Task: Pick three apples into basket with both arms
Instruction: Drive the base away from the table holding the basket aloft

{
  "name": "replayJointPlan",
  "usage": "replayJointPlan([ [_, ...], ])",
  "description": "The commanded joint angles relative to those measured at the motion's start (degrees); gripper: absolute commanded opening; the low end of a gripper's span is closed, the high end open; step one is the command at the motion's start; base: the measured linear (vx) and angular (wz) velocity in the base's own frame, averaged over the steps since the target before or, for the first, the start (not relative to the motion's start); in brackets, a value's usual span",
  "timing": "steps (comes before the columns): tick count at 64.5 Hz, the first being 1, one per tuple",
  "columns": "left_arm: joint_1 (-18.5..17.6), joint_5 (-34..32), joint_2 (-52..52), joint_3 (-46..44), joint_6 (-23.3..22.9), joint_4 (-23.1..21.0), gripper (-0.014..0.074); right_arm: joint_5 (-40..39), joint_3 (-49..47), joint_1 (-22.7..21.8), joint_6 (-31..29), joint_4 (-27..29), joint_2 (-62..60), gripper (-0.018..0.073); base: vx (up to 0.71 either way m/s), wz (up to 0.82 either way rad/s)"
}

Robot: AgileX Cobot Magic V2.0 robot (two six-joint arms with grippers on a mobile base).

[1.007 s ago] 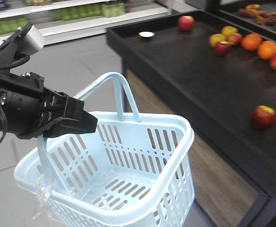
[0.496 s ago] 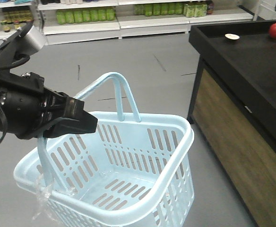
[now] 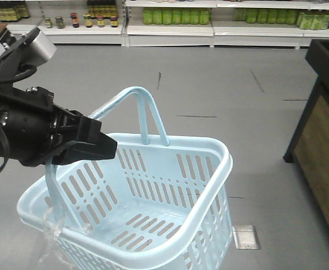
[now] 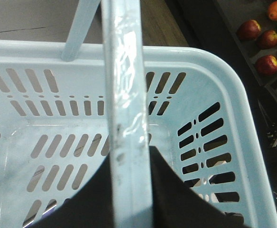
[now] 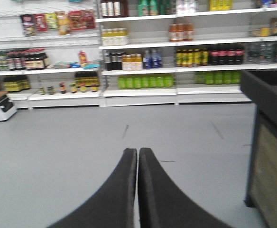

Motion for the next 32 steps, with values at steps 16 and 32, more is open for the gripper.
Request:
replayJointPlan([
  [16, -0.2, -3.5, -1.4, -1.7, 0.0, -3.2, -0.0008, -4.1, 0.8, -0.5, -0.3, -0.5, -0.6, -0.0004, 0.03, 0.50],
  [32, -0.2, -3.5, -1.4, -1.7, 0.0, -3.2, -0.0008, -4.1, 0.8, -0.5, -0.3, -0.5, -0.6, -0.0004, 0.09, 0.44],
])
